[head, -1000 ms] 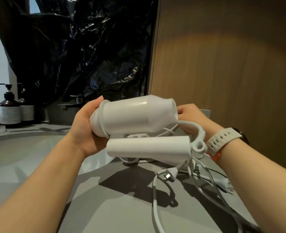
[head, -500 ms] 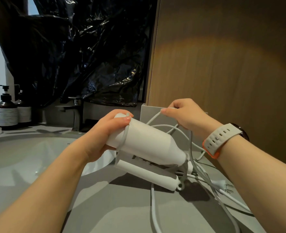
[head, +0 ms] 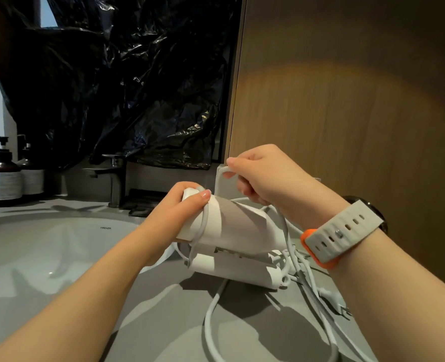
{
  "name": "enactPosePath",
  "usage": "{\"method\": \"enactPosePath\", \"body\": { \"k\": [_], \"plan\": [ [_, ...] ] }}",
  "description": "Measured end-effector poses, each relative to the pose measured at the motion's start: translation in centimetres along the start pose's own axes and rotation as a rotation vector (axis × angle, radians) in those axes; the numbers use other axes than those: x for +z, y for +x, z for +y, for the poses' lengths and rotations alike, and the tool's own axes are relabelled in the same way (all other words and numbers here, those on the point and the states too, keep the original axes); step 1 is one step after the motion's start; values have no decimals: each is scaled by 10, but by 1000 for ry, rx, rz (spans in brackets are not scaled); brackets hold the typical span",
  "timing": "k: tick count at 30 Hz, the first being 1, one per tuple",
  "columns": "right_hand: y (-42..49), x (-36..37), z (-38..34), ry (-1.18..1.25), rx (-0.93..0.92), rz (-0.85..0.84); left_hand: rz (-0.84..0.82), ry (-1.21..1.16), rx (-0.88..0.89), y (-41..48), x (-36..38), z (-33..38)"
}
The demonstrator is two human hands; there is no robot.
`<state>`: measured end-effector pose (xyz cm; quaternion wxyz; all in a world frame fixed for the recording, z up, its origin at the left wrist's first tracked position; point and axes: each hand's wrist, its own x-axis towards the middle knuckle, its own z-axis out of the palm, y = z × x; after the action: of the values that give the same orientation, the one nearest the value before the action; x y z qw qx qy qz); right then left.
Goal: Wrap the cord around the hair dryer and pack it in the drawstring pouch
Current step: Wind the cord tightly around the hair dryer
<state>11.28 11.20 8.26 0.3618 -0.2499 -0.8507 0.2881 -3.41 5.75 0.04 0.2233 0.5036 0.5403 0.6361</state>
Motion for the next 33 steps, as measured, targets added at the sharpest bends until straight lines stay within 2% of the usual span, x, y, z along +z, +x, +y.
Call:
{"method": "enactPosePath", "body": {
  "k": [6,10,14,25,33],
  "plan": [
    [-18,10,10,-127,-78,-37,112,-39,-37,0,4,-1],
    [-21,17,16,-130,-126,-45,183,-88,-50,1,6,1],
    [-24,27,24,-184,-231,-35,239,-146,-52,2,5,2],
    [-35,40,46,-130,-391,103,420,-294,-22,6,4,4],
    [-41,43,47,-41,-295,-1,533,-548,-116,5,-6,9]
  ]
}}
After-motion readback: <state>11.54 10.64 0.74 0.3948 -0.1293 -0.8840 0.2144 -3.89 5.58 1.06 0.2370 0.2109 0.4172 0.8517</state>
